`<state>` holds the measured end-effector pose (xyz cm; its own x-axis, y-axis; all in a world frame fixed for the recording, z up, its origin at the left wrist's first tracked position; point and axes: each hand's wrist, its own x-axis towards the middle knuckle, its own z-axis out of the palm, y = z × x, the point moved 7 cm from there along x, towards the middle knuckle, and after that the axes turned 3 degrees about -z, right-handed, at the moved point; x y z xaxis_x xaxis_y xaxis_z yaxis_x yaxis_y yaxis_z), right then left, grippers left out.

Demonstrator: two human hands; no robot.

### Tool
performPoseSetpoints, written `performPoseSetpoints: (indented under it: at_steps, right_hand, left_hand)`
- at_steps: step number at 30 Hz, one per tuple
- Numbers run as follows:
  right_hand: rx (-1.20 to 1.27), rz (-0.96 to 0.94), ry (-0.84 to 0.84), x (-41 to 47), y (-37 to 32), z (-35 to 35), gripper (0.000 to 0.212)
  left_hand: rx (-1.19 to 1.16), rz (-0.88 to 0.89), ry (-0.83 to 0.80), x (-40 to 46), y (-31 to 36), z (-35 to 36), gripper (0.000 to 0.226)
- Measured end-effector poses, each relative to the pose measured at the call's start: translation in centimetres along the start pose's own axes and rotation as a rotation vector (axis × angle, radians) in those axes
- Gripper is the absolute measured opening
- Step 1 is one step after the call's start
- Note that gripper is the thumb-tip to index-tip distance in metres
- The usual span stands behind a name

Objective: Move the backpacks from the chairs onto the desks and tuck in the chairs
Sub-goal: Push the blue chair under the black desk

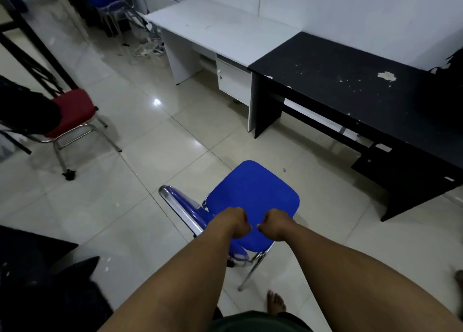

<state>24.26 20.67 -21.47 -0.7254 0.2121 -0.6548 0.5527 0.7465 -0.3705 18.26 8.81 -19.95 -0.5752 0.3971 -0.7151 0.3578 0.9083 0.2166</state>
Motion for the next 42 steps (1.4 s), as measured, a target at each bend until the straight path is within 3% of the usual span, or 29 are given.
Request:
performPoseSetpoints:
  at_steps: [9,14,18,21,24,31,36,42]
  right_hand:
    - [0.192,0.121,0.038,1.2,-8.2,6.1,0.019]
    - [0.205,0.192,0.055,1.3,-9.2,6.5,0.014]
    - [0.222,0.217,0.063,1.9,-8.6,5.6,0.02]
    - [0.206,0.2,0.059,2.7,-9.3,5.3,0.02]
    - [0.239,0.191,0.051,3.6,-10.9,5.1,0.023]
    - [0.215,0.328,0.006,5.1,-13.8,5.3,0.033]
    - [0.179,0.479,0.147,4.5,-14.9,6.0,0.018]
    - [0.415,0.647,0.414,2.5,-14.9,7.2,0.02]
  left_hand:
    - [-0.026,0.114,0.1,0.3,-7.7,-3.7,0.031]
    - [0.273,0.118,0.173,1.2,-9.3,-4.4,0.03]
    - [0.383,0.013,0.016,2.3,-11.2,-4.8,0.038]
    - [0.432,0.02,-0.124,2.4,-11.0,-4.8,0.046]
    - [0.451,0.064,-0.166,2.4,-11.1,-5.5,0.061]
    - [0.169,0.204,-0.366,3.5,-13.9,-7.5,0.105]
    - [0.375,0.414,-0.345,3.7,-15.5,-8.2,0.097]
    - [0.502,0.681,-0.096,2.9,-15.7,-8.1,0.064]
